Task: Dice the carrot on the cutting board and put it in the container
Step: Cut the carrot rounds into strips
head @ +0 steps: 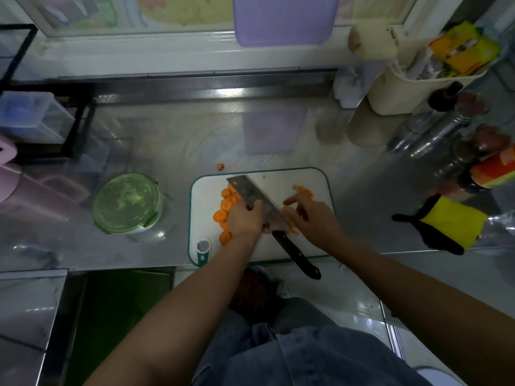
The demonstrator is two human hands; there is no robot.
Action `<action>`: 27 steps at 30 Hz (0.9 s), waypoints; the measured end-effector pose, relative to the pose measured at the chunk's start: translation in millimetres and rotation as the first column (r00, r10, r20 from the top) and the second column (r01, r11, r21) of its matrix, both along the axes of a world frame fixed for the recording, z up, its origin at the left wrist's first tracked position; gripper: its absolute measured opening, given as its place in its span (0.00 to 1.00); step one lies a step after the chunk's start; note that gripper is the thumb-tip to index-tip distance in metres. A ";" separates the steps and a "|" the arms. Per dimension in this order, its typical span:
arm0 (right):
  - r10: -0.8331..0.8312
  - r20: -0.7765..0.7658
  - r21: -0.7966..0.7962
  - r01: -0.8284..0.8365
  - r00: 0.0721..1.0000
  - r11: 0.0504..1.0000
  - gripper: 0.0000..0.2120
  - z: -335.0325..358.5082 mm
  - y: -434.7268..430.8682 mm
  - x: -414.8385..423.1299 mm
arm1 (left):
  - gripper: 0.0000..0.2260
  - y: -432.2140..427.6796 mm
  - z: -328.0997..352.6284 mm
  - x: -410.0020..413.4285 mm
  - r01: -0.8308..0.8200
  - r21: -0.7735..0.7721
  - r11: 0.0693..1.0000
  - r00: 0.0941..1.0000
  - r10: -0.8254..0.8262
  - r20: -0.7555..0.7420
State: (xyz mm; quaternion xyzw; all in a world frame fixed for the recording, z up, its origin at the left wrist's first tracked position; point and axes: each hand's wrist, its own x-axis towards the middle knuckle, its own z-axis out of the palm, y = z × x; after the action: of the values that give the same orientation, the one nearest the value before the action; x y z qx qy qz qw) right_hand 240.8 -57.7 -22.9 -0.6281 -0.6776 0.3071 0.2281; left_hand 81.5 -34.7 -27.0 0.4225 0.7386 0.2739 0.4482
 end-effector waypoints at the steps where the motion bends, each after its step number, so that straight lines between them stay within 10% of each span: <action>1: 0.045 0.024 -0.076 -0.043 0.999 0.996 0.17 3.4 -4.8 -0.1 | 0.12 1.5 3.2 5.8 0.011 0.025 1.000 1.000 -0.011 0.000; 5: 0.108 0.133 -0.192 -0.081 0.985 0.978 0.26 2.4 -22.1 3.3 | 0.11 7.7 3.8 24.8 0.075 0.049 0.996 0.997 -0.076 0.015; 10: -0.225 -0.013 -0.105 0.222 0.974 0.969 0.17 6.2 -24.3 21.3 | 0.17 7.4 -2.5 32.5 0.289 0.100 0.952 0.953 -0.296 0.059; 14: -0.388 -0.163 -0.172 0.361 0.907 0.917 0.08 7.5 -29.2 33.4 | 0.22 11.3 -23.7 17.8 0.795 0.051 0.605 0.543 -0.671 -0.504; 17: -0.416 -0.202 -0.204 0.377 0.887 0.904 0.05 9.4 -34.2 37.3 | 0.37 10.0 -27.3 17.6 0.917 -0.110 0.383 0.244 -0.759 -0.603; 27: -0.401 -0.150 -0.244 0.359 0.904 0.901 0.06 3.3 -42.9 45.1 | 0.23 15.9 -32.2 30.8 0.961 -0.128 0.247 0.099 -0.735 -0.671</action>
State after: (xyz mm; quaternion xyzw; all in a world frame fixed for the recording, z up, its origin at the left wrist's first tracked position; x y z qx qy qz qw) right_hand 285.8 -100.6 -19.6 -0.7359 -0.4791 0.3867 0.2817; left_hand 112.2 -18.9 -59.2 0.9056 0.3806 -0.0739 0.1719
